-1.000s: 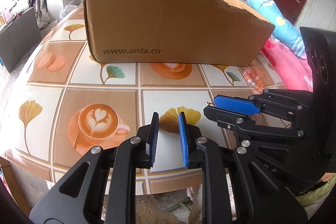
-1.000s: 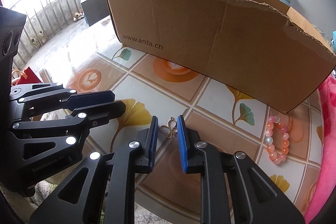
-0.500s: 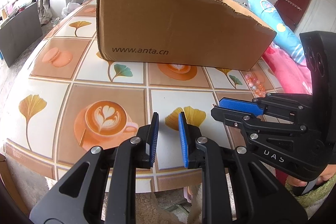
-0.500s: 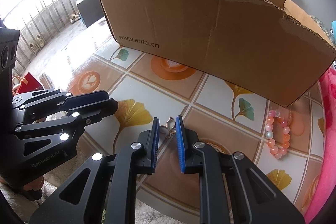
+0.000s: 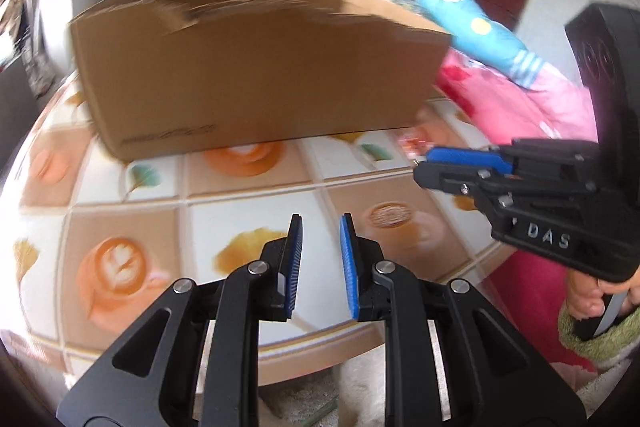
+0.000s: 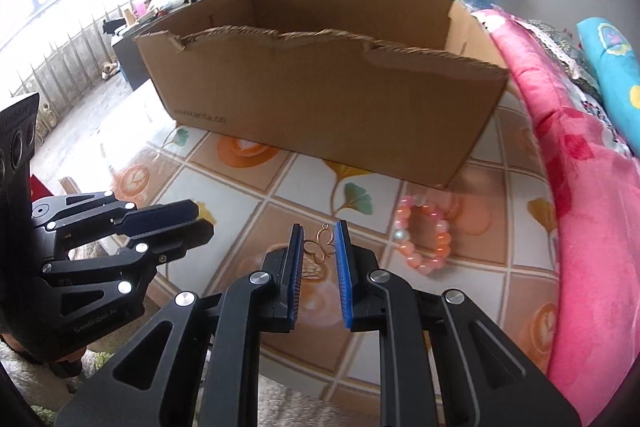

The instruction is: Organize jewelry

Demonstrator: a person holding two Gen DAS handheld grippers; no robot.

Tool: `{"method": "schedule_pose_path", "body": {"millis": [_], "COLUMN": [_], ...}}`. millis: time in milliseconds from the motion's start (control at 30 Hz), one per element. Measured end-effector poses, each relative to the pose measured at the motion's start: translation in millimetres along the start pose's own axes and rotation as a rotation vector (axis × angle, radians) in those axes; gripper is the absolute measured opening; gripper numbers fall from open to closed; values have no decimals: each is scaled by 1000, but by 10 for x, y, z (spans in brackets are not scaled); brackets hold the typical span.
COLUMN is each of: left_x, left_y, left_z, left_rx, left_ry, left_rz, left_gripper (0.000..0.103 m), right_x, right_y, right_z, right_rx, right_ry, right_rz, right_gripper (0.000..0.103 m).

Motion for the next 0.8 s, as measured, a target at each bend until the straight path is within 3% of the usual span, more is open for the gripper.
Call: {"method": "schedule_pose_path", "body": {"millis": [267, 433, 600, 800], "left_x": [255, 390, 446, 383], "left_y": [-497, -748, -1053, -1168], "left_z": [676, 905, 980, 965], "left_rx": [-125, -111, -119, -83], "left_ry": [-235, -361, -397, -408], "left_rz": [-69, -97, -191, -241], "left_gripper": [26, 26, 26, 25], "right_x": [90, 153, 185, 158], "right_y": [299, 433, 452, 415], "right_z": [593, 904, 1119, 1272], "right_rx": [-68, -77, -72, -50], "right_ry": [-110, -165, -214, -261], "right_rz": [85, 129, 141, 135], "right_gripper": [16, 16, 16, 16]}}
Point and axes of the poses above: each gripper's, at about its wrist camera, not at the fingertips, and y roughly against the way its jaws point, z to its right, x to its top, the point moved 3 cm from there along -y, roughly the way its jaws point, and after that the axes turned 12 degrees about -x, right-handed, at the moved point
